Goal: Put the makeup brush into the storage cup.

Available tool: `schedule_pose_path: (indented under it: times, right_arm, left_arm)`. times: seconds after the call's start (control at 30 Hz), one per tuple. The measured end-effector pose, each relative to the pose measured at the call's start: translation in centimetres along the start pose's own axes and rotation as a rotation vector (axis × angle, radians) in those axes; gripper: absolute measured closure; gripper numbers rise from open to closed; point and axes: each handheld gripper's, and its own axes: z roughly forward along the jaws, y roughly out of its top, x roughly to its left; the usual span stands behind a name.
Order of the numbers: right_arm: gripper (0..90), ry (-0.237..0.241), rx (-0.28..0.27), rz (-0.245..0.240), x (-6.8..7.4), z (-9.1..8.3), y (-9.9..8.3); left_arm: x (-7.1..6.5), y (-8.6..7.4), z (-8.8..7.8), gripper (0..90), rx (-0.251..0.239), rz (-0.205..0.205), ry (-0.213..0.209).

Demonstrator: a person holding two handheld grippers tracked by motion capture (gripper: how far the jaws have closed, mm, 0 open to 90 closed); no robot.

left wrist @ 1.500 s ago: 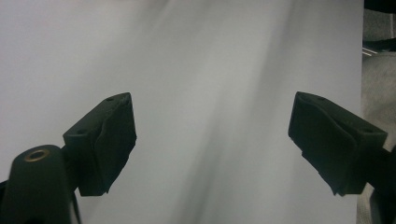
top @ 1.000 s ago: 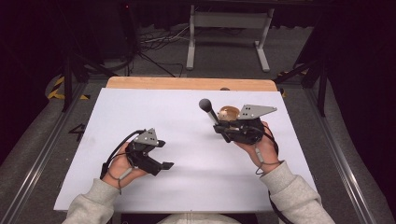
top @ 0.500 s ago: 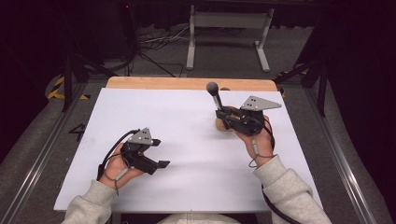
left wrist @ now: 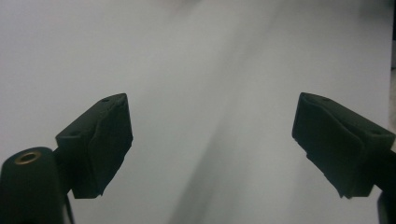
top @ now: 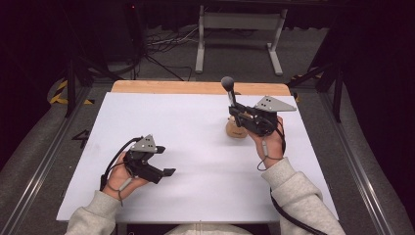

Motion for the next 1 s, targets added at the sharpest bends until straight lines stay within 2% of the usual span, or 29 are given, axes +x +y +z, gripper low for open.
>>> schedule_pose_path:
  times: [0.1,0.27,0.7,1.0]
  right_arm:
    - [74.4,-0.007,-0.014,-0.027,-0.2,0.3,-0.1]
    - [74.4,-0.03,-0.023,-0.043,-0.5,0.8,-0.3]
    - [74.3,-0.142,-0.027,-0.003,-2.7,2.1,-1.5]
    - [74.3,-0.167,-0.037,0.007,-3.7,2.7,-2.6]
  left_arm:
    - [0.0,-0.1,0.0,11.9,-0.005,0.0,0.018]
    - [0.1,-0.2,-0.1,11.6,-0.016,-0.007,0.019]
    - [0.1,-0.4,0.1,10.9,-0.015,-0.009,0.024]
    - [0.2,-0.4,0.1,10.9,-0.022,-0.008,0.027]
